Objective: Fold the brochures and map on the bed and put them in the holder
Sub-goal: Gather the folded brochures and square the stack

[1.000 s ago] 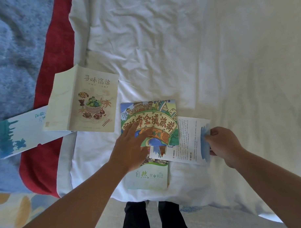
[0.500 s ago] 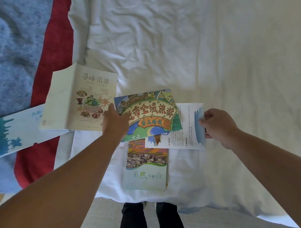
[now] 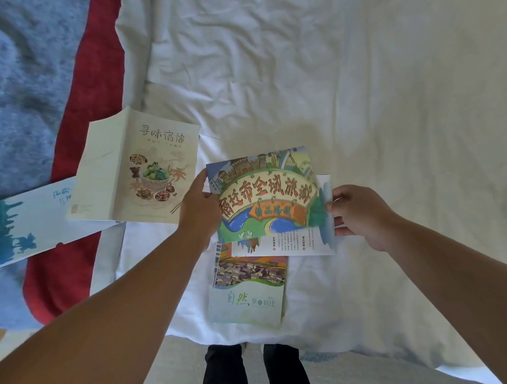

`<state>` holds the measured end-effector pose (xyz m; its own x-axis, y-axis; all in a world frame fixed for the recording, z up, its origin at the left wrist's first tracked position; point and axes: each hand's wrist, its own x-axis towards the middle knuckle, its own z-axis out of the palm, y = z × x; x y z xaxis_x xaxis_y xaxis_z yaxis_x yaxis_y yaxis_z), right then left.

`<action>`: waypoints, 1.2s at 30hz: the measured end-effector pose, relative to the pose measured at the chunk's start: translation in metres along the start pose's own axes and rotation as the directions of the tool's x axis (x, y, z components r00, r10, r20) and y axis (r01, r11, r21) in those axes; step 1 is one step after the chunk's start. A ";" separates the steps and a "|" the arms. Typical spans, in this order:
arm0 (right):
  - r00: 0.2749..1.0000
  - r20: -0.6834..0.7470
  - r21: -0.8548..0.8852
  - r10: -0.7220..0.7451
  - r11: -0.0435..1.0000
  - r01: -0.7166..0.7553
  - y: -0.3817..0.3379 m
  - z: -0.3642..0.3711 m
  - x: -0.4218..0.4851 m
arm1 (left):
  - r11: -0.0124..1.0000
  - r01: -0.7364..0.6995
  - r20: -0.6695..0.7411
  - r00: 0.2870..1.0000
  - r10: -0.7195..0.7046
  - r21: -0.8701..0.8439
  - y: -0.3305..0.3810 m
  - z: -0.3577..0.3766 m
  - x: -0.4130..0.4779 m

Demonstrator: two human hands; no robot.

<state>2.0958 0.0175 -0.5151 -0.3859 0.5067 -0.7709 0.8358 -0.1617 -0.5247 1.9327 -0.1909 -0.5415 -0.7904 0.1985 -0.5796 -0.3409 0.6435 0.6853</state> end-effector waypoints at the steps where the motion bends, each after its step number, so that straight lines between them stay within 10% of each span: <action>1: 1.000 -0.007 -0.002 0.007 1.000 -0.007 0.000 -0.001 0.000 | 1.000 -0.009 0.002 1.000 0.009 0.012 -0.001 -0.002 -0.001; 36: 0.989 -0.068 0.031 -0.129 0.991 0.131 0.003 0.016 -0.015 | 0.965 -0.097 0.191 0.971 0.146 -0.242 -0.016 0.001 -0.055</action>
<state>2.0975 -0.0046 -0.5105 -0.4634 0.5794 -0.6705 0.7654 -0.1197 -0.6324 1.9817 -0.2115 -0.5206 -0.7194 0.4280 -0.5471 -0.3753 0.4233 0.8246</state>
